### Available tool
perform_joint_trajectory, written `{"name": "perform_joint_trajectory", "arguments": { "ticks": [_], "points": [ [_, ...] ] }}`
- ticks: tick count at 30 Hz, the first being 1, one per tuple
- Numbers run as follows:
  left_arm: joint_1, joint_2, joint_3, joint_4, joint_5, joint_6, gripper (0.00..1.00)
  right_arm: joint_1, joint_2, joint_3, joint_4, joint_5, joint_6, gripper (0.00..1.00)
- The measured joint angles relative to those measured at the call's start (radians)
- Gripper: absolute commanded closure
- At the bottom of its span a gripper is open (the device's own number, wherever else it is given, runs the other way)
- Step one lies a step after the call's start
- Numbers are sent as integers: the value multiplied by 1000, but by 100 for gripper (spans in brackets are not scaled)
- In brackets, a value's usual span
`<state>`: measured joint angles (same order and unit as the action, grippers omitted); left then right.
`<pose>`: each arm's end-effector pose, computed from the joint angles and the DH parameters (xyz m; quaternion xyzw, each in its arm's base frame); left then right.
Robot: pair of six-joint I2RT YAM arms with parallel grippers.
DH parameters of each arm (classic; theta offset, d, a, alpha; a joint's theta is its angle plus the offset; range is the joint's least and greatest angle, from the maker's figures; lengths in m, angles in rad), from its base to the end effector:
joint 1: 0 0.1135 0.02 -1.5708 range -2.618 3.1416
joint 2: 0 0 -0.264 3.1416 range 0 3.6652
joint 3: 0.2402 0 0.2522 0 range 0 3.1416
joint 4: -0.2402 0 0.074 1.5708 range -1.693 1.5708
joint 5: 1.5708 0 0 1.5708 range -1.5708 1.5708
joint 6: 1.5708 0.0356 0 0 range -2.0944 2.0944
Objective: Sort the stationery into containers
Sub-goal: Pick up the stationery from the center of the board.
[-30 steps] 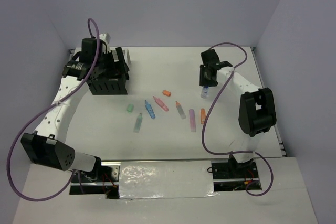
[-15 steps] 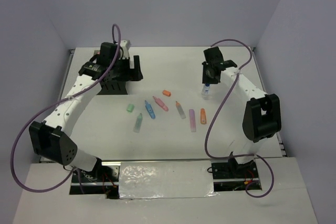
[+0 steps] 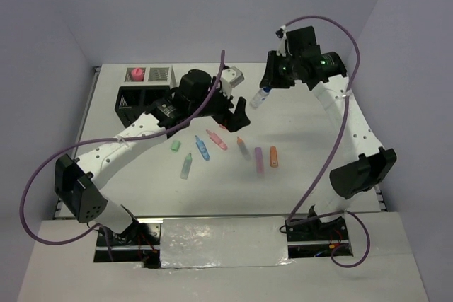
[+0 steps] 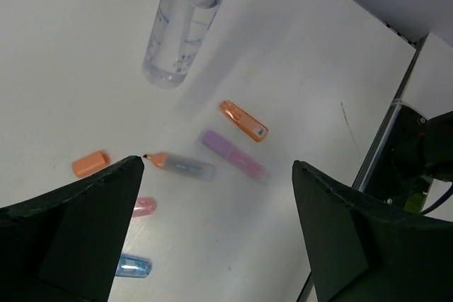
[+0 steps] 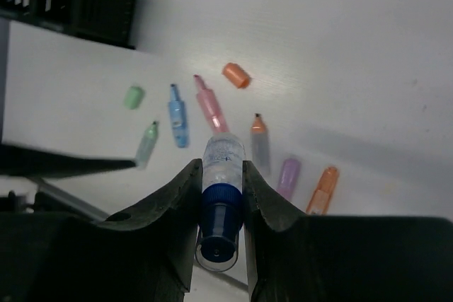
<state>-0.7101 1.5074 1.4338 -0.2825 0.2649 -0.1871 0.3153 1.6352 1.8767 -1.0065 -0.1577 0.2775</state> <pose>0.2620 -0.2375 0.3810 0.2832 0.7668 -0.3431 0.4627 0.3208 0.1105 0.4182 -0.0482 0.9163 0.1835 0.3527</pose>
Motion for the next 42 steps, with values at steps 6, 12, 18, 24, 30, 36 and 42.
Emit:
{"name": "perform_joint_trajectory", "arguments": {
  "ticks": [6, 12, 18, 24, 30, 36, 42],
  "points": [
    [10, 42, 100, 6, 21, 32, 1, 126, -9, 191, -181, -22, -24, 100],
    [9, 62, 136, -26, 33, 39, 6, 183, -11, 193, -286, 23, -24, 100],
    [5, 83, 162, -69, 96, 53, 12, 222, -11, 199, -322, 88, -18, 100],
    [2, 82, 153, -57, 179, 35, 16, 237, -11, 199, -342, 92, 11, 100],
    [0, 81, 93, -9, 239, -8, 17, 241, -11, 197, -343, 90, 36, 100],
    [0, 81, 89, -6, 255, -12, 28, 241, -12, 197, -343, 86, 49, 100],
    [0, 81, 89, 12, 269, -31, 25, 247, -12, 197, -341, 56, 75, 100]
  ]
}}
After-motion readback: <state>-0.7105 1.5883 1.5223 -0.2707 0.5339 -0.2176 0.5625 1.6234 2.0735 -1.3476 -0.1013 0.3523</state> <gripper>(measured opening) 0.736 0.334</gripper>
